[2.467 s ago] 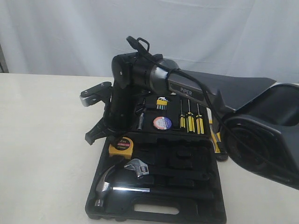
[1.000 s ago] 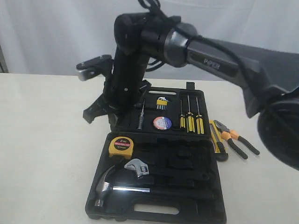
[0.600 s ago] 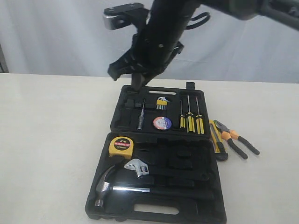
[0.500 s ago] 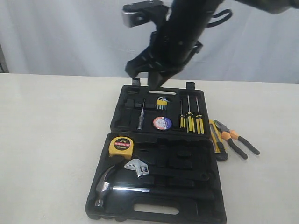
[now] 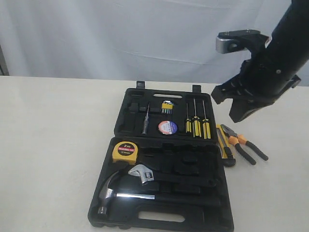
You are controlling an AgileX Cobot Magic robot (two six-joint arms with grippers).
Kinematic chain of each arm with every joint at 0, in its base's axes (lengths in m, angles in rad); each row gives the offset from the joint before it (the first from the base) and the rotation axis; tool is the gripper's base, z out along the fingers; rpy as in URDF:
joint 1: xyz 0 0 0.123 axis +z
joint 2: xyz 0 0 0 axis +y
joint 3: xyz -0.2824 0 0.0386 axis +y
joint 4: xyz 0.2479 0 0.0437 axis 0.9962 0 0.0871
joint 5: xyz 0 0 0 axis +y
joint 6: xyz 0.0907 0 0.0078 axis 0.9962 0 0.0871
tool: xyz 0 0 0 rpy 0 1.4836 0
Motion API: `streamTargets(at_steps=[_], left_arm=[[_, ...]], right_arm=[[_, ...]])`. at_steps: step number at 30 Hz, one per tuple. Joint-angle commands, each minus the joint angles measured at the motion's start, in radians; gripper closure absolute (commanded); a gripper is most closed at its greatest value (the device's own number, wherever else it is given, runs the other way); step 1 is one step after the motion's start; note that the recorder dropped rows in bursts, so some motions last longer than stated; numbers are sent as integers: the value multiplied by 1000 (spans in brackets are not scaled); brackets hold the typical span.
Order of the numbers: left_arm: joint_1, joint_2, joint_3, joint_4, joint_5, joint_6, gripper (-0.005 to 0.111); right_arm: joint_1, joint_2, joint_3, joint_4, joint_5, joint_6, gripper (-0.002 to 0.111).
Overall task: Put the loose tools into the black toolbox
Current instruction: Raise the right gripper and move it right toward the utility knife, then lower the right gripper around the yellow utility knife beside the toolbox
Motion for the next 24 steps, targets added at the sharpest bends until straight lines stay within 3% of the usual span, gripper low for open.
streamTargets(at_steps=[1, 24], left_arm=[[-5, -1, 3, 0, -5, -6, 107], [-5, -1, 3, 0, -5, -6, 107]], right_arm=[[-22, 17, 36, -10, -77, 19, 109], [-22, 279, 32, -192, -355, 305, 109]])
